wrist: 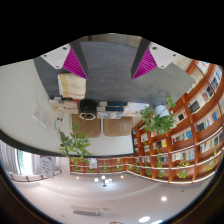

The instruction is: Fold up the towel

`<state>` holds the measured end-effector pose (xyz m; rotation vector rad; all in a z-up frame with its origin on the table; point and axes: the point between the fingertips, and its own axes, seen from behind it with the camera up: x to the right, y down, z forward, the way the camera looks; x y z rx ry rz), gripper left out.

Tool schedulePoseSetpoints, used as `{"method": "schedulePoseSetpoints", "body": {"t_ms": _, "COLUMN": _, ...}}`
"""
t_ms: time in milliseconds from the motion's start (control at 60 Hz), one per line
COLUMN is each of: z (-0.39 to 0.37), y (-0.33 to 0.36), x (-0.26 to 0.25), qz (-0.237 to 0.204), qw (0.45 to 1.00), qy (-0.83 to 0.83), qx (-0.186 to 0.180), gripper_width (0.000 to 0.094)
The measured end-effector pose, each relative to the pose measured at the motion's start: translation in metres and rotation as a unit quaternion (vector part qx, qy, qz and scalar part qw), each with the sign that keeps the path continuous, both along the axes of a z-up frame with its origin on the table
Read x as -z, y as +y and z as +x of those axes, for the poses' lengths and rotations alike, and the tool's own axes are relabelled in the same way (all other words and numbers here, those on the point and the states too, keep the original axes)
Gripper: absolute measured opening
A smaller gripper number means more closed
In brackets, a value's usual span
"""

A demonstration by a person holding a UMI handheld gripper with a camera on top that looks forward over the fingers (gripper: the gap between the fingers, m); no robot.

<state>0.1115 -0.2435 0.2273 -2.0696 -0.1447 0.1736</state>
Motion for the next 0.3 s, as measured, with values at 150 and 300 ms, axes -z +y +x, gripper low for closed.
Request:
{"method": "schedulePoseSetpoints", "body": {"t_ms": 150, "z": -0.009, "y": -0.016, "x": -0.001, "qz": 0.002, "qw": 1.0, "qy": -0.001, "qx": 0.004, "gripper_width": 0.0852}}
{"method": "schedulePoseSetpoints", "body": {"t_ms": 300, "z": -0.018, "y": -0.02, "x": -0.003, "qz": 0.004, "qw": 1.0, "qy": 0.004, "qx": 0.004, "gripper_width": 0.0855}}
